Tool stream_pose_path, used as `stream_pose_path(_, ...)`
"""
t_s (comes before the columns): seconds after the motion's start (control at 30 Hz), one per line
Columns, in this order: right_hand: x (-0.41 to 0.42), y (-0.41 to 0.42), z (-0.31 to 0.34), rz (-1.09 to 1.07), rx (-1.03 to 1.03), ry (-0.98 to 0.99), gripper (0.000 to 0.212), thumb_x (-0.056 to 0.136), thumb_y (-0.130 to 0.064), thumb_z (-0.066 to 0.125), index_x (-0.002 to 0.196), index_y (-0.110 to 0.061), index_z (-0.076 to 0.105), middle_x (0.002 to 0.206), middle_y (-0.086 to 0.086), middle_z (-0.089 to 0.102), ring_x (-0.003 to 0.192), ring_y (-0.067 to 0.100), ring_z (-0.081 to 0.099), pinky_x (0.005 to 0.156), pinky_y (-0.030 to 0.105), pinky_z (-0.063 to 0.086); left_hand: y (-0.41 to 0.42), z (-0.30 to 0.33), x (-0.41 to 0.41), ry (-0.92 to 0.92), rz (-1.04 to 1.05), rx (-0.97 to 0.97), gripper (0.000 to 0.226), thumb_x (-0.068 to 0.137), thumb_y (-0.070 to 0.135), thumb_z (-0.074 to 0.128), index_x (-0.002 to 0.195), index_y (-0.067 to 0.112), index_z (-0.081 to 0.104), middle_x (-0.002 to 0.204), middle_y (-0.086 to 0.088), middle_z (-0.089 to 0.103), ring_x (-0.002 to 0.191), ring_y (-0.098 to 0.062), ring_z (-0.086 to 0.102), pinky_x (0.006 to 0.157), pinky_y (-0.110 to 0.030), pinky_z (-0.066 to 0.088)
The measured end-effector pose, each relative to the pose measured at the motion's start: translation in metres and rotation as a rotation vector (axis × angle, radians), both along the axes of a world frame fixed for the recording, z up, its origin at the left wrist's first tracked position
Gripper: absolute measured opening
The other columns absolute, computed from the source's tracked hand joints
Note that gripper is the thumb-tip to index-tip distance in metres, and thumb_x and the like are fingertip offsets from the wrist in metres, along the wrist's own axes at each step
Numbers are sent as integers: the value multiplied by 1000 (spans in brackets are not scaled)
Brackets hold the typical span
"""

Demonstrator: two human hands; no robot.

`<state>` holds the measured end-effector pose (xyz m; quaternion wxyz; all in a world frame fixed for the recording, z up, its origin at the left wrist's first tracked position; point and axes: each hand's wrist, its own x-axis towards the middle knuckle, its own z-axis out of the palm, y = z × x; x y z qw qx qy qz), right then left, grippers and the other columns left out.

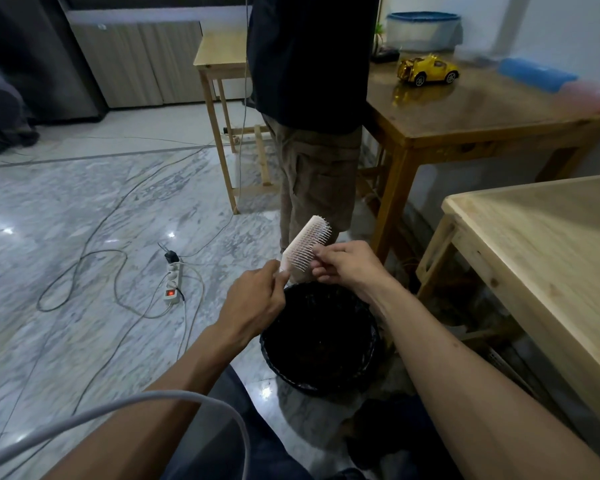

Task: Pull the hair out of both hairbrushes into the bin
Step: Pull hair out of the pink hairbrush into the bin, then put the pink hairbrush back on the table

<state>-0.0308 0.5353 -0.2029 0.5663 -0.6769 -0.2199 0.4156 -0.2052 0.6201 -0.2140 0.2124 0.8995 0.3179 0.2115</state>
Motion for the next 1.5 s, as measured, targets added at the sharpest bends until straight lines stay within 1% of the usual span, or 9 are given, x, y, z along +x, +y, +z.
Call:
stream_pose_path(0.13,-1,5,-7,-46,-183,-316,33,98,-20,69,68,-10,75,67,6,73,55,11,63,62,27,57,-5,-4,1,108,43,57,27,102,32,45,98,9,60,75,-12,66,63,-31,56,54,-36,30)
stream_pose_path(0.3,0,0,-10,-80,-280,-445,27,97,-19,69,70,-17,75,72,0,77,71,13,72,83,37,64,2,-5,2,80,174,-427,30,101,37,44,93,13,61,71,-7,61,60,-29,60,63,-51,55)
stream_pose_path(0.43,1,-4,-11,36,-267,-372,25,92,-10,67,116,-18,73,111,3,77,103,18,72,99,43,59,-5,-6,5,5,157,-551,33,98,38,42,90,14,63,71,-5,59,59,-26,54,60,-47,48)
stream_pose_path(0.53,-2,-4,-7,57,-251,-203,45,99,-37,63,140,-17,59,122,3,71,107,17,72,100,42,58,-7,-5,10,-23,153,-540,33,100,34,42,90,12,64,74,-11,64,60,-27,55,60,-44,44)
stream_pose_path(0.63,-3,-1,-5,85,-167,-97,38,100,-49,62,120,-16,67,111,2,76,94,15,75,89,36,61,-11,0,13,-13,124,-495,31,100,38,42,92,16,63,77,-11,68,62,-29,61,62,-51,53)
stream_pose_path(0.8,-4,7,-3,-46,-8,47,21,97,-24,72,89,-5,73,84,12,75,63,15,70,60,25,60,-18,8,14,34,66,-438,21,91,37,55,103,20,59,80,-5,68,66,-26,65,58,-44,53)
stream_pose_path(1.0,10,8,33,-283,11,19,16,95,-16,74,86,-3,73,77,10,78,66,20,73,79,37,63,-18,29,18,-23,33,-319,17,90,28,61,105,21,59,84,-2,68,72,-19,63,61,-36,46)
stream_pose_path(1.37,65,-31,111,-448,65,-205,17,89,-15,77,76,-3,72,84,18,77,66,26,72,64,34,60,-45,90,77,-132,-113,-79,27,89,31,62,112,16,66,101,-1,70,89,-22,63,71,-36,47)
stream_pose_path(1.5,82,-69,137,-521,83,-282,18,90,-11,73,72,-7,69,67,10,71,56,22,66,69,40,61,-69,105,103,-144,-189,-103,27,88,25,62,113,15,64,102,-3,65,84,-19,62,73,-41,55)
